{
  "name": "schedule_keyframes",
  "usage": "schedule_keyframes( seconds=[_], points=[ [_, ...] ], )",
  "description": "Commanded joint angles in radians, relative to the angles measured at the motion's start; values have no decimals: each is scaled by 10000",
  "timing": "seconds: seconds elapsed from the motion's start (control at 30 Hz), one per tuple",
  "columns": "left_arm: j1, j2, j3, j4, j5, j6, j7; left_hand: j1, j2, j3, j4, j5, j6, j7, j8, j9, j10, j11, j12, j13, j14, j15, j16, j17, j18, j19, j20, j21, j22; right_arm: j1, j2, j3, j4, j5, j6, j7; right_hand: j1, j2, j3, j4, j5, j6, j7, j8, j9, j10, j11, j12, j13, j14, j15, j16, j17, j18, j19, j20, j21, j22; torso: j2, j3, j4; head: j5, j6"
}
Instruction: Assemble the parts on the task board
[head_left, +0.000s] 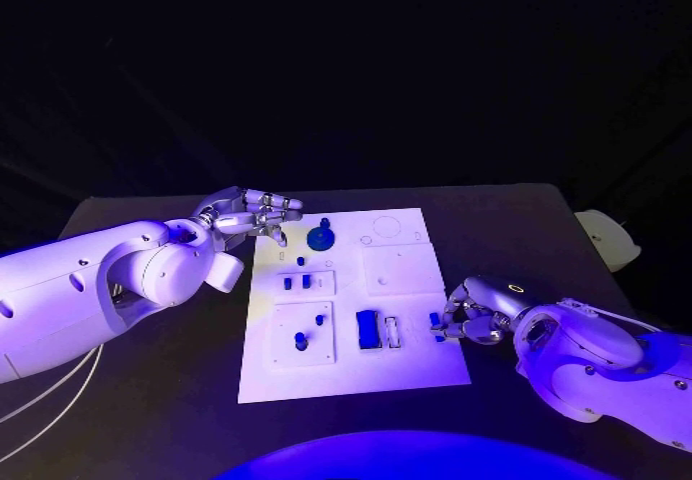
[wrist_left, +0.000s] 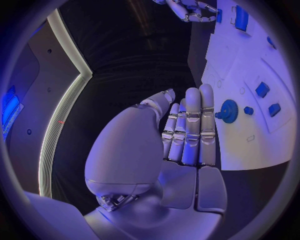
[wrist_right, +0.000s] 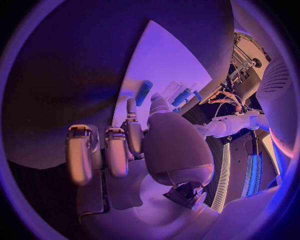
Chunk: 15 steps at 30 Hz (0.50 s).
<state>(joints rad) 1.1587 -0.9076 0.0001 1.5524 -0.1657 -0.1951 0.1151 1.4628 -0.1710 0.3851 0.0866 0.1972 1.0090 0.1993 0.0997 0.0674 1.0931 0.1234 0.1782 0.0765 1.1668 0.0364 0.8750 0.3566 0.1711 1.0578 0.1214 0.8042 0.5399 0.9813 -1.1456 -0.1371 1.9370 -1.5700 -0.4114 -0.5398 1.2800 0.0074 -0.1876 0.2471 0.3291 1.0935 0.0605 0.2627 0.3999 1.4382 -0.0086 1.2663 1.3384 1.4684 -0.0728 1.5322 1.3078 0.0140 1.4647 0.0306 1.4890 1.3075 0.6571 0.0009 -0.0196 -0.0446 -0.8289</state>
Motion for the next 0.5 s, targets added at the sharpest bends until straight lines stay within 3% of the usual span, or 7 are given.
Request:
schedule_keyframes(
  seconds=[0.03, 0.4, 0.5],
  points=[
    [3, 3, 5, 34, 57, 98, 42, -65, 57, -54, -8, 7, -76, 10, 62, -2, -58, 21, 66, -14, -51, 3, -56, -11, 133, -44, -6, -42, -15, -62, 98, -3, -38, -203, 162, -52, 103, 25, -67, -6, -16, 79, -1, 6, -4, 36, -47, -43, 76, 836, -20, 29, 1730, 21, 819, 54, 47, 2415, 11, 3, -1, 9, -25],
    [4, -29, 5, 63, 57, 100, 23, -74, 74, -60, -7, 9, -80, 8, 73, -1, -68, 19, 88, -13, -49, 4, -56, -18, 134, -38, -3, -55, -25, -148, 409, -3, -286, -488, 312, -148, 379, 179, 27, -97, -6, 169, -63, -9, -2, 40, -105, -58, 76, 837, -73, 31, 1738, 19, 824, 9, 56, 2420, 4, 2, -3, 28, -56],
    [4, -39, 5, 73, 57, 105, 15, -74, 74, -60, -7, 9, -80, 8, 73, -1, -68, 19, 88, -13, -49, 4, -56, -18, 134, -38, -3, -55, -25, -165, 483, -3, -377, -602, 403, -172, 712, 338, 215, -237, -509, 180, -88, -52, -11, 39, -135, -75, 74, 836, -105, 28, 1735, 20, 823, -26, 49, 2419, 0, 5, 3, 34, -78]
  ],
)
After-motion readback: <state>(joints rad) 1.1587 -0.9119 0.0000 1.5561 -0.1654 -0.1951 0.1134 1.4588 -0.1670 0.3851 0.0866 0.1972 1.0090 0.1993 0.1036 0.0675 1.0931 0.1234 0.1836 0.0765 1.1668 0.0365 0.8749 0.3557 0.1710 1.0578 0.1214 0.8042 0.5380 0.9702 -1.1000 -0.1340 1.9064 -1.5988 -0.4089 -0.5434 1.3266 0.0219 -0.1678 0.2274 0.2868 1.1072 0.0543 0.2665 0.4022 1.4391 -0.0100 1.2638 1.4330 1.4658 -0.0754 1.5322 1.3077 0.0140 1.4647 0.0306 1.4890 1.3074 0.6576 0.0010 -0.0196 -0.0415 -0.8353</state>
